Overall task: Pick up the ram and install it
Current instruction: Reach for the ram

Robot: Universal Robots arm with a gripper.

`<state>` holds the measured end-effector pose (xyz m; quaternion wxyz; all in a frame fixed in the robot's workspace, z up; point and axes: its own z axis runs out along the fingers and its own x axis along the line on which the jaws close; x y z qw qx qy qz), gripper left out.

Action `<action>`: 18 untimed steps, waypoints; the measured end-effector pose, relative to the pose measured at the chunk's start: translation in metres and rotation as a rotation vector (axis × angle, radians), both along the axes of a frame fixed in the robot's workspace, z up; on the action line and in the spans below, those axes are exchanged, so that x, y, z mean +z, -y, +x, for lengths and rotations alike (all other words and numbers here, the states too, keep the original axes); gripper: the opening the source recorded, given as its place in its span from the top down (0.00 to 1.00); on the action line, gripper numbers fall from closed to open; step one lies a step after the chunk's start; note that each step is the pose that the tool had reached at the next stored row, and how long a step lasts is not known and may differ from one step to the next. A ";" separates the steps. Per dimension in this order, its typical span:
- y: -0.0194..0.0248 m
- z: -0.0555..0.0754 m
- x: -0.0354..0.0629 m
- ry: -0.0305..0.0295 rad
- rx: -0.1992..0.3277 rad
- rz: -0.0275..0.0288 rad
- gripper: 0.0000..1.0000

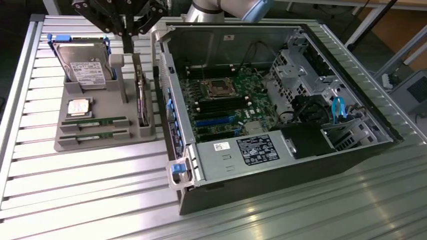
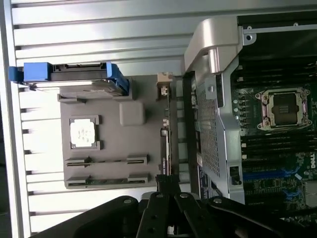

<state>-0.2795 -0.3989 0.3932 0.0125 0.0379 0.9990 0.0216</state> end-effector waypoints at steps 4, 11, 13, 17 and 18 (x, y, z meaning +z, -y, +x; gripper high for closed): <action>0.0000 -0.029 -0.0004 -0.0033 0.000 0.0001 0.91; 0.0000 -0.070 -0.0010 -0.0136 0.000 0.0001 0.91; 0.0000 -0.072 -0.0010 -0.0145 0.000 0.0001 0.91; 0.0000 -0.072 -0.0010 -0.0146 0.000 0.0001 0.91; 0.0000 -0.072 -0.0010 -0.0146 0.000 0.0000 0.91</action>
